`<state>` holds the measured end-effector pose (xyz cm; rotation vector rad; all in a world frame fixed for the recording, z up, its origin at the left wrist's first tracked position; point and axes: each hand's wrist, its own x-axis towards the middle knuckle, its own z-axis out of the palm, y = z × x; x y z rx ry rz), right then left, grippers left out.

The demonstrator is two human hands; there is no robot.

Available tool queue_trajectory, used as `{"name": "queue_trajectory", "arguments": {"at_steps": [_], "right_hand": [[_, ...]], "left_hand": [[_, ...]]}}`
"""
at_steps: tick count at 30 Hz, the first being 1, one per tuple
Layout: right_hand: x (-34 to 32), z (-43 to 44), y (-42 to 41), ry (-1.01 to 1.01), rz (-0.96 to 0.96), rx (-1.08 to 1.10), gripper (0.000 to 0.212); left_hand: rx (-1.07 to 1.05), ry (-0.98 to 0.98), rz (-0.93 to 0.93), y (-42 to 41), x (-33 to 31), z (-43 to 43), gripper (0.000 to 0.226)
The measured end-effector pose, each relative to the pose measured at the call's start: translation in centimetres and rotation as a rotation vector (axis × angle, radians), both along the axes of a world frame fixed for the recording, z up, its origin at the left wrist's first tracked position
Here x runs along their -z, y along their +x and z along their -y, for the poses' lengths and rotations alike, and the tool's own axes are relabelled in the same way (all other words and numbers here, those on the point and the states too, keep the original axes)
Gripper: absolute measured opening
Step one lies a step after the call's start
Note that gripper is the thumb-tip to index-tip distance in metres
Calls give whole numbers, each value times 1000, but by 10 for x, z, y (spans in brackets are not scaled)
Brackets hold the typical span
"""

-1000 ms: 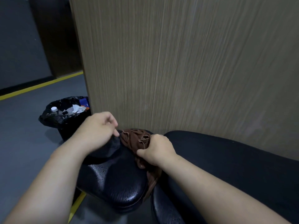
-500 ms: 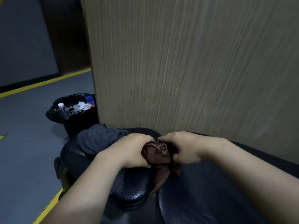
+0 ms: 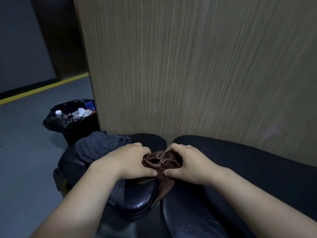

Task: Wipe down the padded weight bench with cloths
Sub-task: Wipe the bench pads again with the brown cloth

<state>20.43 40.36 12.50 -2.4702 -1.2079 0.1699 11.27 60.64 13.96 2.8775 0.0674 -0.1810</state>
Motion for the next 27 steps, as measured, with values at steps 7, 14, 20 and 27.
{"name": "queue_trajectory", "arguments": {"at_steps": [7, 14, 20, 27], "right_hand": [[-9, 10, -12, -22, 47, -2, 40], [-78, 38, 0, -60, 223, -24, 39], [-72, 74, -9, -310, -65, 323, 62], [-38, 79, -32, -263, -42, 437, 16]], "left_hand": [[21, 58, 187, -8, 8, 12, 30], [47, 9, 497, -10, -15, 39, 38], [11, 22, 445, 2, -5, 58, 25], [-35, 12, 355, 11, 13, 66, 24]]}}
